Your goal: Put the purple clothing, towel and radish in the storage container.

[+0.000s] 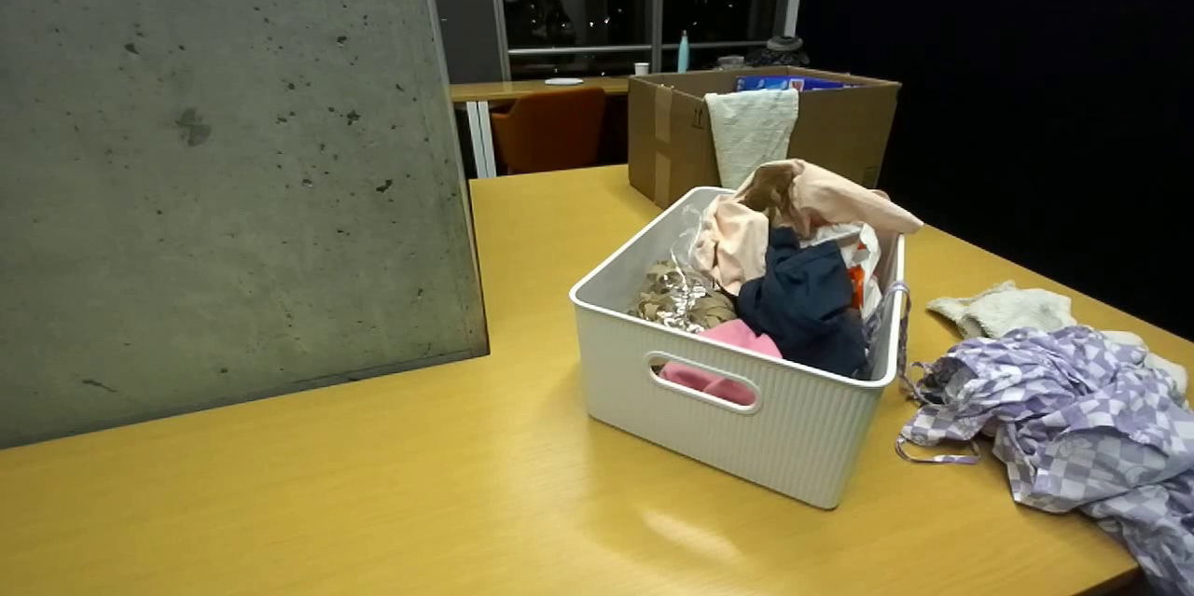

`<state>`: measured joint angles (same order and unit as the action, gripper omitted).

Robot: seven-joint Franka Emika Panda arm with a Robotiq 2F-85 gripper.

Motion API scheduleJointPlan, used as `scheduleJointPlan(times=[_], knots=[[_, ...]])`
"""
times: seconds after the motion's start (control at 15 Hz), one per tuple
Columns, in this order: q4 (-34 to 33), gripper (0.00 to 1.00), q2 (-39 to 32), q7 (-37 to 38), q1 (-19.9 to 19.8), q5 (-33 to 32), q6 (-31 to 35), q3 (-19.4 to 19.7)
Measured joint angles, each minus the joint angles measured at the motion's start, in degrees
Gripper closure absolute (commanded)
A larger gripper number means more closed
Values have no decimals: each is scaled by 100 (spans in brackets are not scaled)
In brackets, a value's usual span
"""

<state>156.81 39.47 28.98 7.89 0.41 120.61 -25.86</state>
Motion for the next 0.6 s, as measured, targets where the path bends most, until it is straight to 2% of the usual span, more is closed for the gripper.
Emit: scheduleJointPlan(times=[0.4, 0.6], knots=[[112, 0, -201, -587, -448, -217, 1612, 817], [134, 0, -524, -702, -704, -216, 2089, 1098]])
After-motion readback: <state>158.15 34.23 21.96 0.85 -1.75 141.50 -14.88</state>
